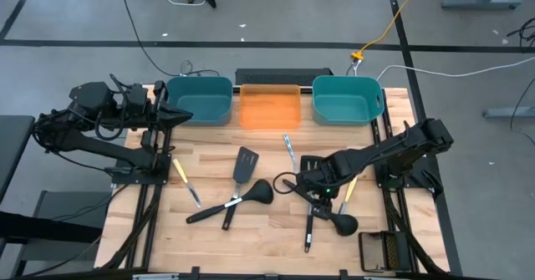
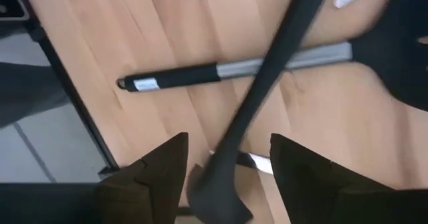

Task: Pick & Place Kitchen Items
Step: Put the black ladle into the blue bin

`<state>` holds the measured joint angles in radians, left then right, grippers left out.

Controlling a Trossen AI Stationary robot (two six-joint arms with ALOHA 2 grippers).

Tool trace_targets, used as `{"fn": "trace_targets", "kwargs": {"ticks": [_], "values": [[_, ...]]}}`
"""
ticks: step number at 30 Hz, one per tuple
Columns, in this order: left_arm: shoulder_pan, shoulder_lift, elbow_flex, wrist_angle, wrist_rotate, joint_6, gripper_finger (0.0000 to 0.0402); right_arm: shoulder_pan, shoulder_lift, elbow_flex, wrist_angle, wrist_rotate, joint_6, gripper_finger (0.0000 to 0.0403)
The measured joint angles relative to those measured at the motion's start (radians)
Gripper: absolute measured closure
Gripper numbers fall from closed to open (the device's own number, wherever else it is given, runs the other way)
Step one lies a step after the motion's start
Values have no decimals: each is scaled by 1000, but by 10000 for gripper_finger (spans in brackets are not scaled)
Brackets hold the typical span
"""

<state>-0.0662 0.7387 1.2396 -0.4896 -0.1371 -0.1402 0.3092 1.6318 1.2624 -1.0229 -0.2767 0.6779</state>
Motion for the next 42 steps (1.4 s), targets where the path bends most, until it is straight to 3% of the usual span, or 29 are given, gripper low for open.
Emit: {"fn": "trace_targets", "kwargs": {"ticks": [23,34,42], "values": [[0,0,0,-1,-10,2,399,0,0,-199,229,0,17,188],[0,0,0,-1,-9,2,399,0,0,-213,261,28,-6,188],[0,0,0,-1,-9,2,399,0,71,-213,274,24,-6,188]]}}
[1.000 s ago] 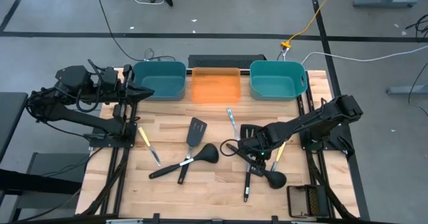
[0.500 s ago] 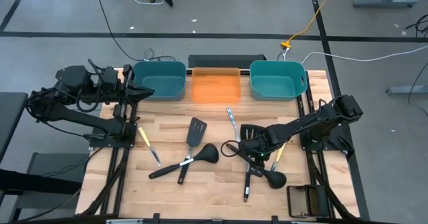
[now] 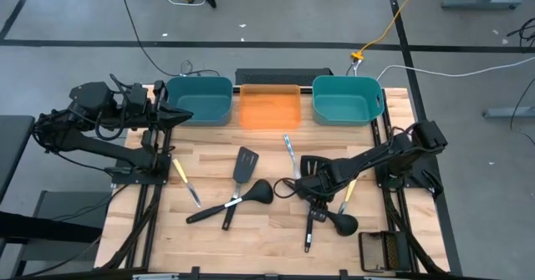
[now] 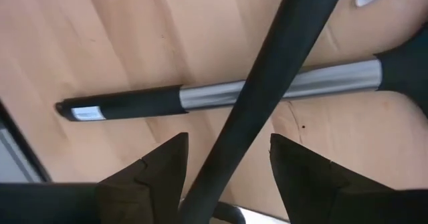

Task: Pick & Place Kitchen Items
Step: Put the black ladle into the blue bin

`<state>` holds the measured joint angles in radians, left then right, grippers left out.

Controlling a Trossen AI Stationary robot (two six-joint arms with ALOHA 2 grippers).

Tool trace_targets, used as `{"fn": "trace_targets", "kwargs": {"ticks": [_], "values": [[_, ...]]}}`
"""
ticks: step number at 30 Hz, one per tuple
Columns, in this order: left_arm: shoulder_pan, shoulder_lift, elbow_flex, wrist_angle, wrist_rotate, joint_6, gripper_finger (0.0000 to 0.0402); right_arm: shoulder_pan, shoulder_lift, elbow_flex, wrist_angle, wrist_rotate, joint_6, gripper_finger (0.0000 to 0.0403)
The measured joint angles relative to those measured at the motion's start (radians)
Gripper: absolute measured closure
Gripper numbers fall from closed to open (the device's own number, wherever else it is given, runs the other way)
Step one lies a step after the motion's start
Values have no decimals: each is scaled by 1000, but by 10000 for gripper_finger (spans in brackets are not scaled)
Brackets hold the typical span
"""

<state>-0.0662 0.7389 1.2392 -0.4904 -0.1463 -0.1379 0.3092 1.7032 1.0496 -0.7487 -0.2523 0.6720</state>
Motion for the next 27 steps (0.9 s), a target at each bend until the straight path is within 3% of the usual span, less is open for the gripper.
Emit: {"fn": "trace_targets", "kwargs": {"ticks": [9,21,27], "values": [[0,0,0,1,0,4,399,0,76,0,5,-30,-7,188],[0,0,0,2,0,4,399,0,84,0,4,-51,-14,189],[0,0,0,2,0,4,399,0,84,0,4,-56,-14,212]]}}
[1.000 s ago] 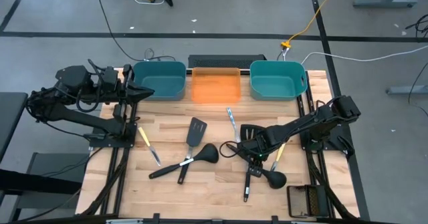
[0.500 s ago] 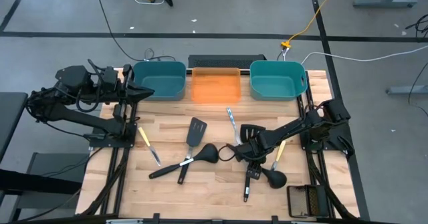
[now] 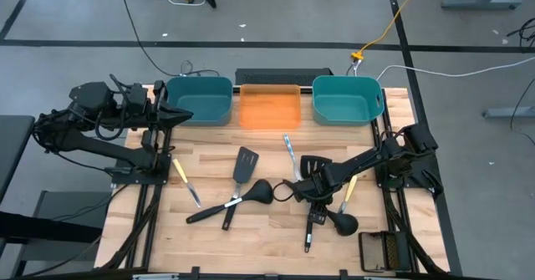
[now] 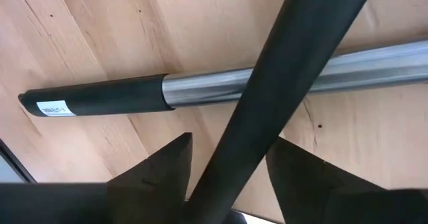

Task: Pick & Place Kitchen Items
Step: Put the black ladle into the blue bin

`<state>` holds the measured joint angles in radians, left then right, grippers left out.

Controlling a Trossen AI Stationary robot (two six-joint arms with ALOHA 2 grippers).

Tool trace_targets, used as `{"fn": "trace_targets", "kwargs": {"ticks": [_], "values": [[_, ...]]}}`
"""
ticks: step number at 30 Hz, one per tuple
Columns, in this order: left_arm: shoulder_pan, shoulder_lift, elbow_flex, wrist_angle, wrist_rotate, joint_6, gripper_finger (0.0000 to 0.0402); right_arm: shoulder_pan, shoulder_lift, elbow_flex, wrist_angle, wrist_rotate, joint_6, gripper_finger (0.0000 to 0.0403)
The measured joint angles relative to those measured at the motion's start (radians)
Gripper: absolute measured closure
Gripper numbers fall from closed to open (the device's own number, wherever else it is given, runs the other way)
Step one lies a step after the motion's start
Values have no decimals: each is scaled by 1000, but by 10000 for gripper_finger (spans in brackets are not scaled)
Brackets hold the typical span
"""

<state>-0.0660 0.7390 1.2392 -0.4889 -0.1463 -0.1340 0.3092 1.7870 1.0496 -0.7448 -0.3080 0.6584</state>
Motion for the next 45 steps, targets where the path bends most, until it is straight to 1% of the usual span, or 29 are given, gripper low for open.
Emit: {"fn": "trace_targets", "kwargs": {"ticks": [11,25,34,45], "values": [[0,0,0,0,0,0,399,0,0,0,0,-1,-8,286],[0,0,0,0,0,0,399,0,0,0,0,-24,-12,352],[0,0,0,0,0,0,399,0,0,0,0,-25,-13,368],[0,0,0,0,0,0,399,0,0,0,0,-25,-13,369]]}}
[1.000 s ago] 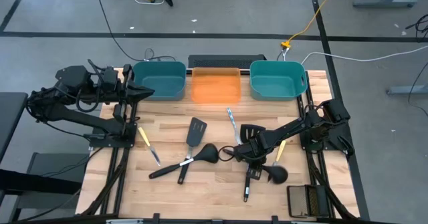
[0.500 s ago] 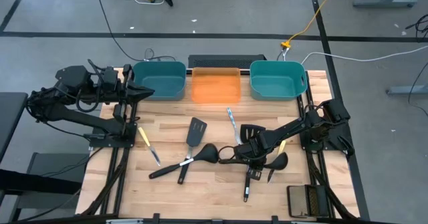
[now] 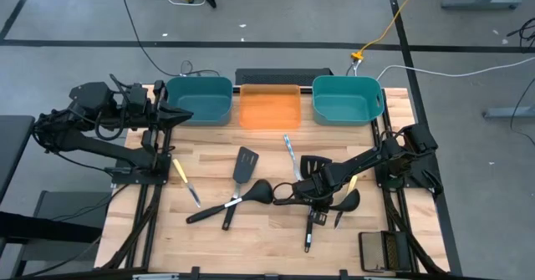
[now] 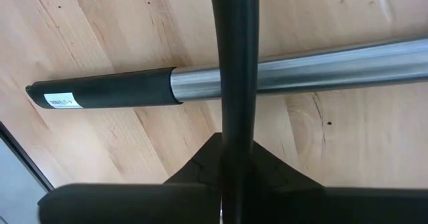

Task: Pick & Place Kitchen Items
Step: Put the black ladle into the blue bin

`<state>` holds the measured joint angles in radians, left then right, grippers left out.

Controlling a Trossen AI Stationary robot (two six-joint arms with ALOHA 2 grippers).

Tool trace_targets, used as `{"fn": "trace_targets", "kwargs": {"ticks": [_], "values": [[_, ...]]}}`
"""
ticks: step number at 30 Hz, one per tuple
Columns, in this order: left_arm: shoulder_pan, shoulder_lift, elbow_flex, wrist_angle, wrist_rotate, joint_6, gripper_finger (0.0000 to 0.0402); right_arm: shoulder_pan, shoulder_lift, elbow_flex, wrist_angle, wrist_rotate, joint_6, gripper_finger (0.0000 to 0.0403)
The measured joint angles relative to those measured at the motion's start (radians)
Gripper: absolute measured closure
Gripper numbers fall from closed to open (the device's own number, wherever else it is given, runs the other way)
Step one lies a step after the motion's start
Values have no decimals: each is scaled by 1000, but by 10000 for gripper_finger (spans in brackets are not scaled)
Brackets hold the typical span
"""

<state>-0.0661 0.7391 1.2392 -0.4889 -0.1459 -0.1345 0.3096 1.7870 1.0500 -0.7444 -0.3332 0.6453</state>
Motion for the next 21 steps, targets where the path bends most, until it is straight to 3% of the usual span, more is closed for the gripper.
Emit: {"fn": "trace_targets", "kwargs": {"ticks": [21], "values": [[0,0,0,0,0,0,399,0,-21,1,-68,-6,-1,373]]}}
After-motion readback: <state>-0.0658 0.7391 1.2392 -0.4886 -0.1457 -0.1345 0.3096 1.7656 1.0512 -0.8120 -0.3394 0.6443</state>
